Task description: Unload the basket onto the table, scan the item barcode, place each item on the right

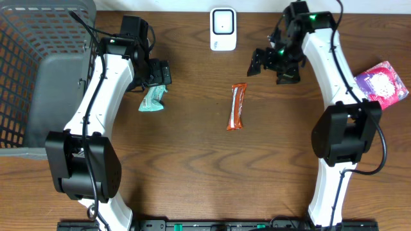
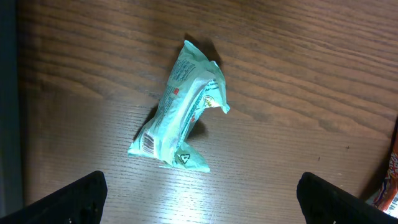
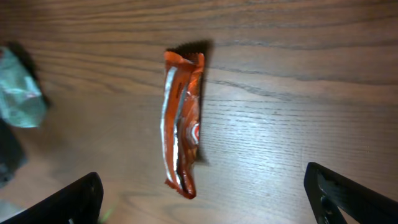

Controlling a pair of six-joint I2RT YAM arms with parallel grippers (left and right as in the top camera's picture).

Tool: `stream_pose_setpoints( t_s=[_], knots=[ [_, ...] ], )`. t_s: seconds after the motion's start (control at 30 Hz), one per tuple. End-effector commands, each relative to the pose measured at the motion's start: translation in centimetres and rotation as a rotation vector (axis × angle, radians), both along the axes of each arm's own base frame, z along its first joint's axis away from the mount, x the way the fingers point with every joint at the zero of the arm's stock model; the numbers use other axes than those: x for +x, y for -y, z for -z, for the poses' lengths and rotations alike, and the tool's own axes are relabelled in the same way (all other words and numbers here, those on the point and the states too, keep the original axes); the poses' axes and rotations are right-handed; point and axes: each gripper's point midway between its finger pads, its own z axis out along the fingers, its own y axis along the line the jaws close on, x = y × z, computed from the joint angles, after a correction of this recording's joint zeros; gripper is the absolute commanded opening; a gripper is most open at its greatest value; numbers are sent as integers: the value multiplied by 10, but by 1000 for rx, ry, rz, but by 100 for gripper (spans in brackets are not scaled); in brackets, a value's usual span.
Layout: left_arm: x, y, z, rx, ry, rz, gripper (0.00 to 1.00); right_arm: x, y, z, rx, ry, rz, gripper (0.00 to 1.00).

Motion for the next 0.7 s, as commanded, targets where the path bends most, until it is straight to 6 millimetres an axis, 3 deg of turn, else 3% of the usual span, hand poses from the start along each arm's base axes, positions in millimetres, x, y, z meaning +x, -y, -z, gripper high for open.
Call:
stream_pose_setpoints(
  t_s=[0.0, 0.17, 0.3, 0.43, 0.67],
  knots=[
    [-2, -3, 4, 13, -15, 0, 98, -8, -9, 1, 100, -21, -44, 99],
    [-2, -3, 4, 13, -15, 0, 98, -24, -10, 29, 109, -95, -49, 98],
    [-2, -3, 4, 13, -15, 0, 98, -30, -26, 51, 247, -114, -40, 96],
    [-2, -3, 4, 13, -15, 0, 98, -34, -36, 63, 387, -119, -19, 95],
    [-2, -3, 4, 13, -15, 0, 98, -44, -40, 87, 440, -141, 18, 92]
  ],
)
